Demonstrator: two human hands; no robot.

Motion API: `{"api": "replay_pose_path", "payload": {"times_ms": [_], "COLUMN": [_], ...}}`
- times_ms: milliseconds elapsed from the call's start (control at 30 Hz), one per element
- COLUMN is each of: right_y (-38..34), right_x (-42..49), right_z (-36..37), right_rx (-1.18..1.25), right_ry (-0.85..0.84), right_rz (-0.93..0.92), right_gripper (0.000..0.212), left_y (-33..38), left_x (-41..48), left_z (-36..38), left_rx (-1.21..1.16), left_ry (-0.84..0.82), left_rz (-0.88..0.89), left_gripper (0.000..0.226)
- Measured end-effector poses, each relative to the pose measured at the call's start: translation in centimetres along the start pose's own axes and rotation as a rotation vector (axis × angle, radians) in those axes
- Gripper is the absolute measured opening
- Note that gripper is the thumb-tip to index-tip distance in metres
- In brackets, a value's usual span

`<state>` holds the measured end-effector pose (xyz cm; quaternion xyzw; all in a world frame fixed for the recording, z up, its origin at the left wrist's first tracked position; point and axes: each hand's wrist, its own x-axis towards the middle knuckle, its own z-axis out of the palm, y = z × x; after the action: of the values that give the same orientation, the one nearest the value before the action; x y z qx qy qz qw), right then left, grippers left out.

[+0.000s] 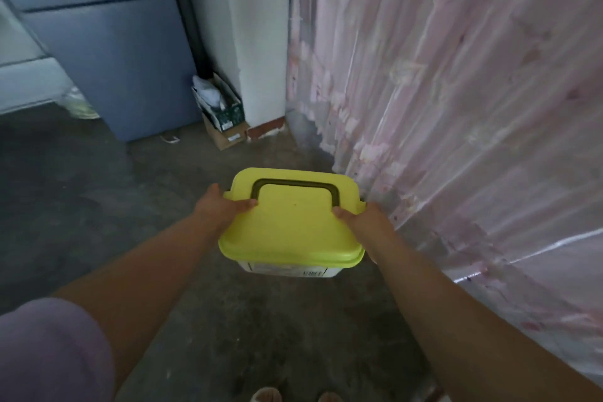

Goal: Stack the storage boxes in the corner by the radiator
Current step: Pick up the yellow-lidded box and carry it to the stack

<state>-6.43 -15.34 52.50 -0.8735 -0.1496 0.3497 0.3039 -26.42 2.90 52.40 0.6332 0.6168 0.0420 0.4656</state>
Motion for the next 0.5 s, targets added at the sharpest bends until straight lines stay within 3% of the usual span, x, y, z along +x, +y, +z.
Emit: {"api": "replay_pose_path", "payload": {"times_ms": [333,500], "right_y": [-10.0,-13.2], "right_x": [-3.2,-6.9], "right_z": [1.2,4.3], "right_rx": [-0.207,-0.31], "right_ry": [-0.211,-0.351], "right_rz": [-0.347,-0.5], "right_gripper": [0.091,0.091], "left_y": [-2.7,-6.8], "left_x": [-9.7,-15.7], "left_z": [-8.2,-11.1], "left_rx": [-0.261,-0.413], "left_ry": [0.312,0.481], "left_rz": [-0.097,-0.148], "left_gripper": [0.086,0.096]}}
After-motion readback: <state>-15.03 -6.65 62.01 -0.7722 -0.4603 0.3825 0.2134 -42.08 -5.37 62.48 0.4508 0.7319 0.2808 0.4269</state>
